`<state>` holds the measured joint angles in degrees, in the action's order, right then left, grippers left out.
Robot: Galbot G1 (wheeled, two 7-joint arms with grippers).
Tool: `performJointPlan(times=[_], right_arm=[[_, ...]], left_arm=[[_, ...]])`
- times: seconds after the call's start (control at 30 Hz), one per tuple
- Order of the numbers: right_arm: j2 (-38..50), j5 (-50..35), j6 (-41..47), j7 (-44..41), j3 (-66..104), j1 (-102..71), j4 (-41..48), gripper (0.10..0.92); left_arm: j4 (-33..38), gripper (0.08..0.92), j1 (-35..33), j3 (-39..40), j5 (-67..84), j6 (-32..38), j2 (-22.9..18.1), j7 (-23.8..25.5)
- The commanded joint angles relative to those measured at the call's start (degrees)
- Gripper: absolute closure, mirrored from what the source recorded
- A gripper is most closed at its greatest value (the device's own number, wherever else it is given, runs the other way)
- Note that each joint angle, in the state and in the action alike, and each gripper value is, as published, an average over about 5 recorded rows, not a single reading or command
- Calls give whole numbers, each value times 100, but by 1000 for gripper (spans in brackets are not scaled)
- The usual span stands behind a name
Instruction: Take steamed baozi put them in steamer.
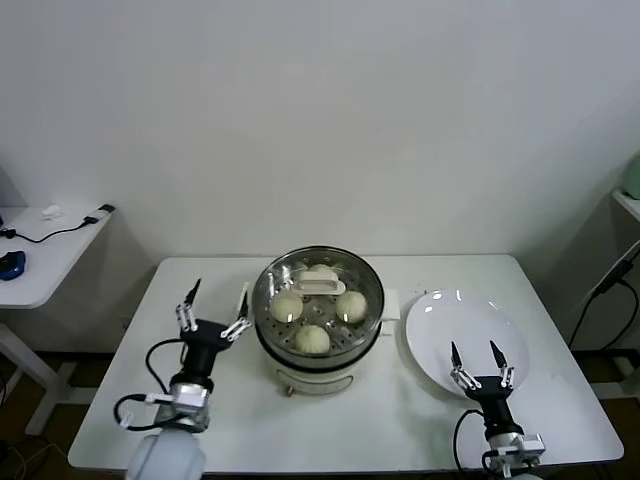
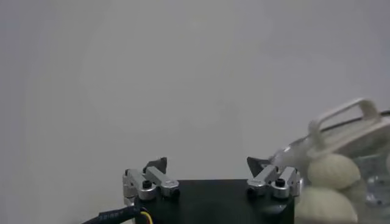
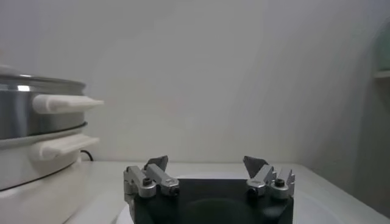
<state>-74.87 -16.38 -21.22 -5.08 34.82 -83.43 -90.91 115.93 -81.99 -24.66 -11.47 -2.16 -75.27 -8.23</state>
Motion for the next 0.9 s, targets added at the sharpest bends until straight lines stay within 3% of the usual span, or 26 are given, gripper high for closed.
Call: performJointPlan(times=[0.03,0.23,0.9], right_arm=[[-31,-278,-139,104,-29,8,5,203],[-28,-337,-111,61,-24,-20,-47,203],[-63,-275,-143,99,4,-31,10,203]], left_arm=[[-1727,177,-383,-938,3506,1226,719,361],[-2153,177,-348,-742,3370,1476,668,580],[-2081,177,-436,-717,3111,1659,589,767]])
